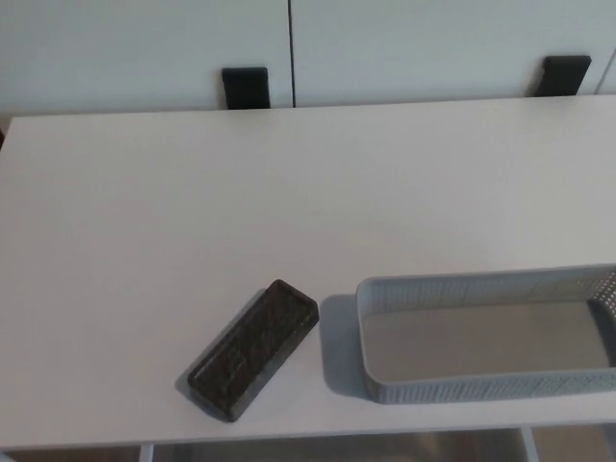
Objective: The robot walks towards a desk on which an eraser is kept on the left hand side and a container is kept on the right hand side. The robot picks up the eraser using its left hand and places it in the container.
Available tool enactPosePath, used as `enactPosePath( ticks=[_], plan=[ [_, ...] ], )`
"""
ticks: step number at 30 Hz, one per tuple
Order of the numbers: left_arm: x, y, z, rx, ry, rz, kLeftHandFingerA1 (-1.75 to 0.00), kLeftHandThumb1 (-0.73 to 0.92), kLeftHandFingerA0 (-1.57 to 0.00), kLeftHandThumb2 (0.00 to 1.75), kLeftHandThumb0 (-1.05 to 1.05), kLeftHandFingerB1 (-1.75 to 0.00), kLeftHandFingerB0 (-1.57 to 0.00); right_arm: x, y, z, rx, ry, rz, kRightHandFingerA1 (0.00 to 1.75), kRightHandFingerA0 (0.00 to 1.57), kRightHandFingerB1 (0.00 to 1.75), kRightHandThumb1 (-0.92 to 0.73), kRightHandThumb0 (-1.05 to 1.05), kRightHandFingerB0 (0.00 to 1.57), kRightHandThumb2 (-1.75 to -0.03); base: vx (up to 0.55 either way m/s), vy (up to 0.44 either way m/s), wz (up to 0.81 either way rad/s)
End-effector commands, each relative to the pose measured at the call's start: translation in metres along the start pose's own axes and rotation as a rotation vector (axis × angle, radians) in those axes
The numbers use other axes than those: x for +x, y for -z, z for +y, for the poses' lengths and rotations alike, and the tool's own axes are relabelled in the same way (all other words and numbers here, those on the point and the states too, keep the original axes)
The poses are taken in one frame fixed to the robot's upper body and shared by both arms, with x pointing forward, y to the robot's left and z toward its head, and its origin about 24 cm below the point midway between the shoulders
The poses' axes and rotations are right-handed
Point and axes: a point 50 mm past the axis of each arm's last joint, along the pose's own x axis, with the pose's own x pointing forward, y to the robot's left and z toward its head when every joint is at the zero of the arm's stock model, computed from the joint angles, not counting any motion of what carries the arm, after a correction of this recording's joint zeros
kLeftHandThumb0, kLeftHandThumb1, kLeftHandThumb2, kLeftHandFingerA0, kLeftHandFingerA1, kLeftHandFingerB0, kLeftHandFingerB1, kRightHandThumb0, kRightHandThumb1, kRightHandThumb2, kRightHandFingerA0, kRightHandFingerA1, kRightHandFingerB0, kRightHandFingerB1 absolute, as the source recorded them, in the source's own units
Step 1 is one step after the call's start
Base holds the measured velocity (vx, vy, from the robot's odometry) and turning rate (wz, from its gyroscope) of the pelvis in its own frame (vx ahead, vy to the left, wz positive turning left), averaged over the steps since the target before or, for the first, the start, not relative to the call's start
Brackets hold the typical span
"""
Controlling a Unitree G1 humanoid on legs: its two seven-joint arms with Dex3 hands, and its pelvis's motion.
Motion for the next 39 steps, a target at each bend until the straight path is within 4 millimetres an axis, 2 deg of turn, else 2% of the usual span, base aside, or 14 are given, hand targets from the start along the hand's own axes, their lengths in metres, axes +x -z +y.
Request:
enactPosePath(
  ticks=[1,2,5,6,8,9,10,24,28,29,31,32,38,39],
  plan=[
    [-0.031,-0.004,-0.003,-0.075,0.125,-0.096,-0.45,0.48,-0.36,0.62,-0.30,-0.38,-0.37,-0.004,-0.002,-0.005,0.002,-0.029,-0.078,0.54,0.42,0.42,-0.50,-0.44,0.35,-0.55,0.00,0.000,0.00],
    [-0.035,-0.003,-0.003,-0.087,0.125,-0.094,-0.41,0.53,-0.39,0.56,-0.25,-0.32,-0.37,-0.004,0.000,-0.004,0.006,-0.033,-0.076,0.59,0.43,0.50,-0.37,-0.47,0.30,-0.74,0.00,0.000,0.00],
    [-0.057,-0.009,0.000,-0.175,0.093,-0.148,-0.41,0.53,-0.38,0.56,-0.20,-0.32,-0.34,-0.006,0.002,0.000,-0.022,-0.050,-0.092,0.51,0.54,0.39,-0.47,-0.44,0.38,-0.54,0.00,0.000,0.00],
    [-0.067,-0.014,0.003,-0.222,0.055,-0.198,-0.56,0.36,-0.24,0.83,-0.15,-0.49,-0.17,-0.006,0.001,0.001,-0.030,-0.061,-0.103,0.59,0.50,0.50,-0.38,-0.52,0.35,-0.73,0.00,0.000,0.00],
    [-0.088,-0.025,0.010,-0.358,0.009,-0.289,-0.39,0.56,-0.16,0.57,-0.15,-0.28,-0.21,-0.006,-0.001,0.001,-0.053,-0.067,-0.114,0.60,0.50,0.49,-0.38,-0.53,0.34,-0.74,0.00,0.000,0.00],
    [-0.092,-0.030,0.011,-0.353,-0.004,-0.310,-0.50,0.40,-0.05,0.86,-0.12,-0.47,-0.10,-0.006,-0.002,0.001,-0.052,-0.067,-0.116,0.58,0.49,0.49,-0.38,-0.52,0.34,-0.73,0.00,0.000,0.00],
    [-0.108,-0.042,0.018,-0.321,-0.060,-0.389,-0.41,0.58,-0.12,0.58,-0.21,-0.29,-0.20,-0.005,-0.003,0.001,-0.056,-0.065,-0.111,0.49,0.54,0.37,-0.49,-0.43,0.38,-0.54,0.00,0.000,0.00],
    [-0.229,-0.154,0.096,-0.215,-0.485,-1.194,-0.27,0.54,-0.06,0.66,-0.36,-0.27,-0.07,-0.002,-0.013,0.002,-0.042,-0.061,-0.131,0.61,0.48,0.51,-0.37,-0.48,0.34,-0.72,0.00,0.000,0.00],
    [-0.251,-0.183,0.094,-0.156,-0.453,-1.352,-0.34,0.54,-0.06,0.64,-0.40,-0.29,-0.09,-0.001,-0.015,0.003,-0.037,-0.061,-0.134,0.53,0.52,0.41,-0.49,-0.41,0.37,-0.55,0.00,0.000,0.00],
    [-0.256,-0.196,0.091,-0.142,-0.392,-1.425,-0.53,0.52,-0.03,0.99,-0.27,-0.49,0.00,-0.001,-0.016,0.003,-0.042,-0.062,-0.137,0.54,0.51,0.41,-0.48,-0.42,0.38,-0.54,0.00,0.000,0.00],
    [-0.260,-0.210,0.086,-0.086,-0.331,-1.483,-0.52,0.52,-0.02,0.99,-0.27,-0.48,0.00,-0.001,-0.015,0.003,-0.051,-0.065,-0.134,0.54,0.51,0.41,-0.48,-0.43,0.38,-0.54,0.00,0.000,0.00],
    [-0.261,-0.214,0.084,-0.065,-0.319,-1.496,-0.39,0.51,-0.13,0.64,-0.45,-0.32,-0.13,-0.001,-0.015,0.004,-0.056,-0.064,-0.131,0.53,0.52,0.41,-0.46,-0.44,0.38,-0.54,0.00,0.000,0.00],
    [-0.253,-0.260,0.041,0.092,-0.013,-1.519,-0.44,0.46,-0.12,0.54,-0.38,-0.28,-0.18,-0.001,-0.014,0.007,-0.065,-0.071,-0.131,0.58,0.46,0.50,-0.37,-0.48,0.34,-0.72,0.00,0.000,0.00],
    [-0.245,-0.268,0.032,0.106,0.076,-1.503,-0.55,0.36,-0.05,0.87,-0.26,-0.50,0.00,-0.001,-0.015,0.009,-0.068,-0.077,-0.135,0.57,0.44,0.50,-0.38,-0.48,0.33,-0.73,0.00,0.000,0.00]
  ],
)
